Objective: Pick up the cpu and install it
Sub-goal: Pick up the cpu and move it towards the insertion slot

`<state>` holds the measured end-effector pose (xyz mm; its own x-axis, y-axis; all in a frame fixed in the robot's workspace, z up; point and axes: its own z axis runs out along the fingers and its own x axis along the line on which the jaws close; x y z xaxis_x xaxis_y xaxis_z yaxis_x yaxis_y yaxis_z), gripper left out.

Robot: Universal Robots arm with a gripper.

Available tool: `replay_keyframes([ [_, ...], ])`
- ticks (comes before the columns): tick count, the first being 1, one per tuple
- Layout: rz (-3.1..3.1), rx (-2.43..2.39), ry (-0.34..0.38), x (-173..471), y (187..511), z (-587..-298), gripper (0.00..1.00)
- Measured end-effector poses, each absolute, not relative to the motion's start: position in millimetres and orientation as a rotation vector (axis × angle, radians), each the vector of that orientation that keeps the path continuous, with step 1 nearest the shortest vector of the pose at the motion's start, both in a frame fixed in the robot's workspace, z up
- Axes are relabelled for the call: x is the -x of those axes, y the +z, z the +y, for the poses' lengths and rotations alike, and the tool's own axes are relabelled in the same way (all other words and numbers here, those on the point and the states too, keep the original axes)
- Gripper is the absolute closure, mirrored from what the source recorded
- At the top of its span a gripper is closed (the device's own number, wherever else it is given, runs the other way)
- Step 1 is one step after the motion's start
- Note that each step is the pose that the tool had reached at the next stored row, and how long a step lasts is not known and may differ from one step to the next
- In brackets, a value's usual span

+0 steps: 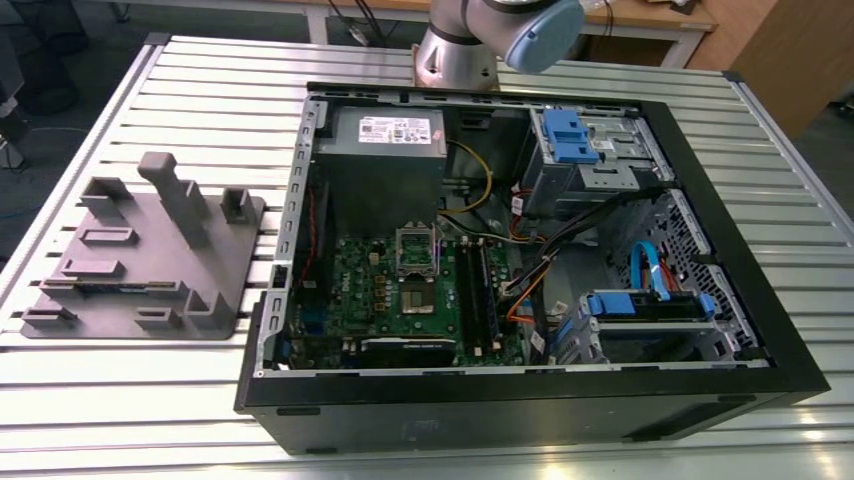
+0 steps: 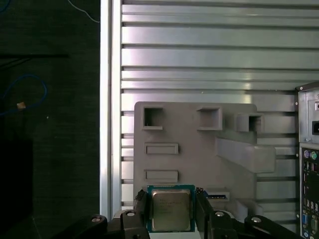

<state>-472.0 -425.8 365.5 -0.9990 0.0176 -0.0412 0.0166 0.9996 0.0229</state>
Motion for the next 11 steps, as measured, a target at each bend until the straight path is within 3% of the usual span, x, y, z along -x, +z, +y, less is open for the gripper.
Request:
replay_keyframes([
  [11, 3.100, -0.026, 0.035, 471.2, 375.6, -425.8, 0.53],
])
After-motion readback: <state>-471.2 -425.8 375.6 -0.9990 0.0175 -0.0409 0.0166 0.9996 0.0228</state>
